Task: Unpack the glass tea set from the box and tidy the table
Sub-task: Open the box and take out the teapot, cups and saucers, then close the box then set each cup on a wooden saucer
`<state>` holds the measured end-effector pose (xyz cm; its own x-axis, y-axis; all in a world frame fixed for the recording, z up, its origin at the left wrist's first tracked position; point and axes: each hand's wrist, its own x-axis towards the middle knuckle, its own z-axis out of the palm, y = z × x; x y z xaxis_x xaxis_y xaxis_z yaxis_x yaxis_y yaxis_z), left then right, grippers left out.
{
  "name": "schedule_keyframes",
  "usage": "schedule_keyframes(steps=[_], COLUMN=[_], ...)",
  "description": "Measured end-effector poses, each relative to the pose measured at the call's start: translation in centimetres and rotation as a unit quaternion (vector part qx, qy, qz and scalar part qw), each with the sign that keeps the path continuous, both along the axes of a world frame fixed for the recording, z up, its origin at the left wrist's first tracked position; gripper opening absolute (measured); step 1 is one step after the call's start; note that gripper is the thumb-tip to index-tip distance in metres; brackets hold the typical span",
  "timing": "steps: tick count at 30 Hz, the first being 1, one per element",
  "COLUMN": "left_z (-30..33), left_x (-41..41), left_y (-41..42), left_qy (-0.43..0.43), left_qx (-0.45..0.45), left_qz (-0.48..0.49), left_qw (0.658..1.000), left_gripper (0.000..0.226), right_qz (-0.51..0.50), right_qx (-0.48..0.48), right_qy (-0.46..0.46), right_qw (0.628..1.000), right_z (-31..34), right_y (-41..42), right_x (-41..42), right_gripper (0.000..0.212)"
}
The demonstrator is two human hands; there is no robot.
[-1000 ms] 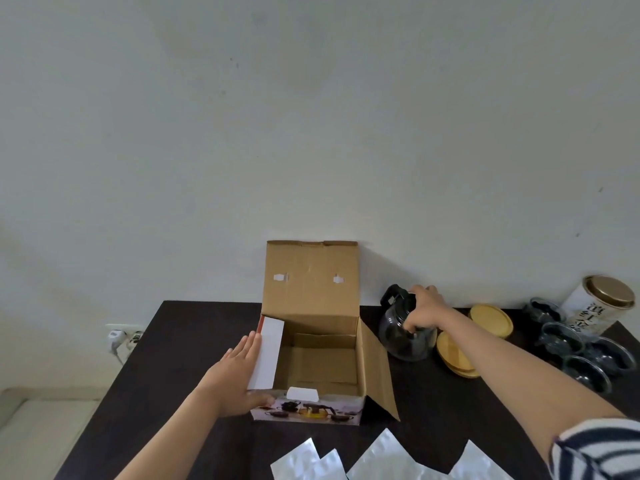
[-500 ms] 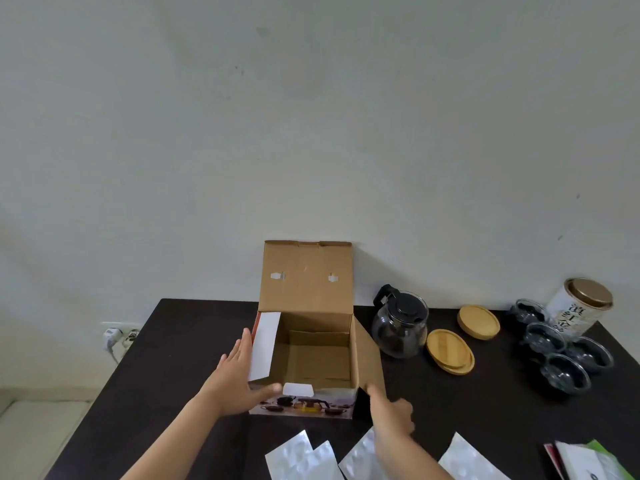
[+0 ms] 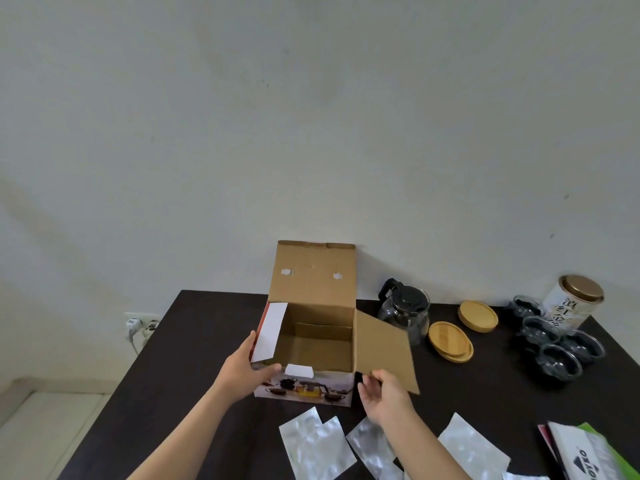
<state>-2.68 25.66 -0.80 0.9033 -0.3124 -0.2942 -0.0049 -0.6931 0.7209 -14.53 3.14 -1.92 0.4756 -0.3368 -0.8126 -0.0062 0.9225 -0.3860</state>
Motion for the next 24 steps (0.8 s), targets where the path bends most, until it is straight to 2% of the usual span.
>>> schedule_keyframes(steps=[3,5,8,10,13,15,20,24], left_z=[-0.2,-0.3,-0.1,0.1,0.1,-0.2,-1.2,-2.2], left_x=[-0.4,-0.7,-1.3,-1.4,-1.5,-1.4,-1.5,-2.0], left_y=[0.4,0.3,-0.1,-0.3,-0.5,-0.5,-0.3,-0.6], left_qy=[0.005,0.002,-0.027,-0.071,-0.101,-0.097,-0.112,-0.163], left_qx=[0.0,-0.004,0.005,0.029,0.053,0.071,0.067,0.12], left_qz=[0.008,0.012,0.005,-0.023,-0.075,-0.101,-0.121,-0.118], left_qw=[1.0,1.0,1.0,0.997,0.991,0.988,0.984,0.972], left_gripper=[0.1,0.099,0.097,0.095,0.089,0.088,0.097,0.108], right_qz=[-0.014,-0.024,0.033,0.103,0.195,0.226,0.229,0.217], right_qx=[-0.074,-0.193,-0.442,-0.527,-0.592,-0.612,-0.647,-0.659], right_qy=[0.026,0.042,0.033,-0.017,-0.035,-0.031,-0.028,-0.022], right_qw=[0.997,0.98,0.896,0.843,0.781,0.758,0.726,0.72], right_z=[0.3,0.7,1.4,1.4,0.5,0.1,-0.6,-0.6], right_y=[0.5,1.2,2.6,3.4,4.1,4.4,4.3,3.6], right_x=[-0.4,-0.5,-0.9,-1.2,-1.3,-1.4,-1.3,-0.2], right_gripper=[0.002,0.007,0.014,0.019,0.03,0.034,0.033,0.026])
